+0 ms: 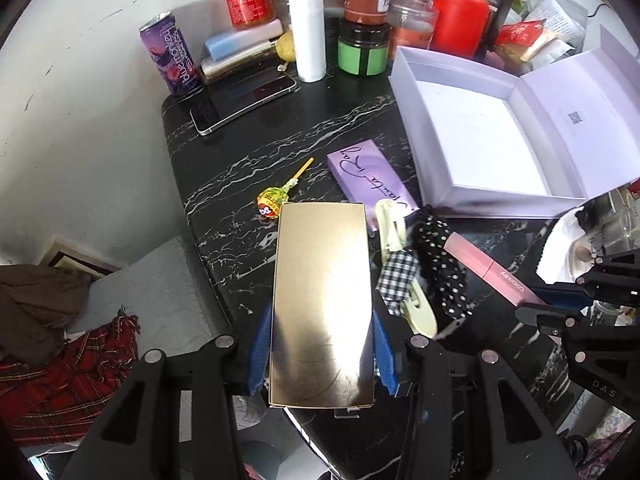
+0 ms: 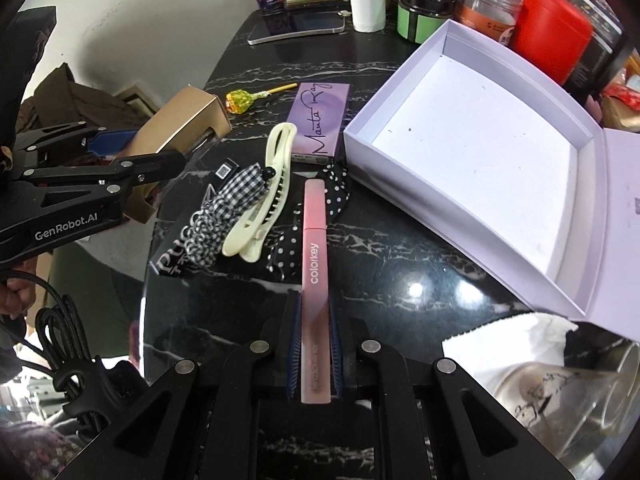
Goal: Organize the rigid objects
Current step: 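Grasp the gold case with the left tool while the right tool grasps the pink lipstick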
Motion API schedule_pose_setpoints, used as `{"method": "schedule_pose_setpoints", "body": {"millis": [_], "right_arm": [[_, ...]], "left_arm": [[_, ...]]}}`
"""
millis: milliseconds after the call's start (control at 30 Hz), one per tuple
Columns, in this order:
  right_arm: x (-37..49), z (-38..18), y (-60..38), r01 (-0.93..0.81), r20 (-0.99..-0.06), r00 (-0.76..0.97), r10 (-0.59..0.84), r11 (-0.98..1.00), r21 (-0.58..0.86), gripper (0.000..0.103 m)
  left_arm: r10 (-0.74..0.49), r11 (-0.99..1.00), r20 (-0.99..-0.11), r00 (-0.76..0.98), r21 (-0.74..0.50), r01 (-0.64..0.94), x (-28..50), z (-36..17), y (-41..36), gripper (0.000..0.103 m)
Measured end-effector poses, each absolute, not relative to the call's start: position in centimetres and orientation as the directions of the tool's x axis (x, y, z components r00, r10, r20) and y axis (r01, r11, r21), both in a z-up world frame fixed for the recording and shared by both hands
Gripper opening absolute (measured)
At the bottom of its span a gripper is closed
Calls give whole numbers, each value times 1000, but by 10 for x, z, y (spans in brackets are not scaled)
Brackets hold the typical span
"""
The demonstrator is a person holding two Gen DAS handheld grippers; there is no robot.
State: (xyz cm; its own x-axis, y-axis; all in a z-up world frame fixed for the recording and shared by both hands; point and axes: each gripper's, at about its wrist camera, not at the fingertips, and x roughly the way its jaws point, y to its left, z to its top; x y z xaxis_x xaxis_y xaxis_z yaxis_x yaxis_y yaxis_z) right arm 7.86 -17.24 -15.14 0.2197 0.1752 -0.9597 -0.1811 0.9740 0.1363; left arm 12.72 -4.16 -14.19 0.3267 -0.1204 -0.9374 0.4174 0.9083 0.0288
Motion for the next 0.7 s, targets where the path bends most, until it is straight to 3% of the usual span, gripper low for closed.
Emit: {"method": "schedule_pose_setpoints", "body": {"millis": [700], "right_arm": [[27,-93,-184,-130,-932,324,162,984,126,13]], "left_arm": [[-170,882,-919,357,19,470,72,-100,-65,44]]}}
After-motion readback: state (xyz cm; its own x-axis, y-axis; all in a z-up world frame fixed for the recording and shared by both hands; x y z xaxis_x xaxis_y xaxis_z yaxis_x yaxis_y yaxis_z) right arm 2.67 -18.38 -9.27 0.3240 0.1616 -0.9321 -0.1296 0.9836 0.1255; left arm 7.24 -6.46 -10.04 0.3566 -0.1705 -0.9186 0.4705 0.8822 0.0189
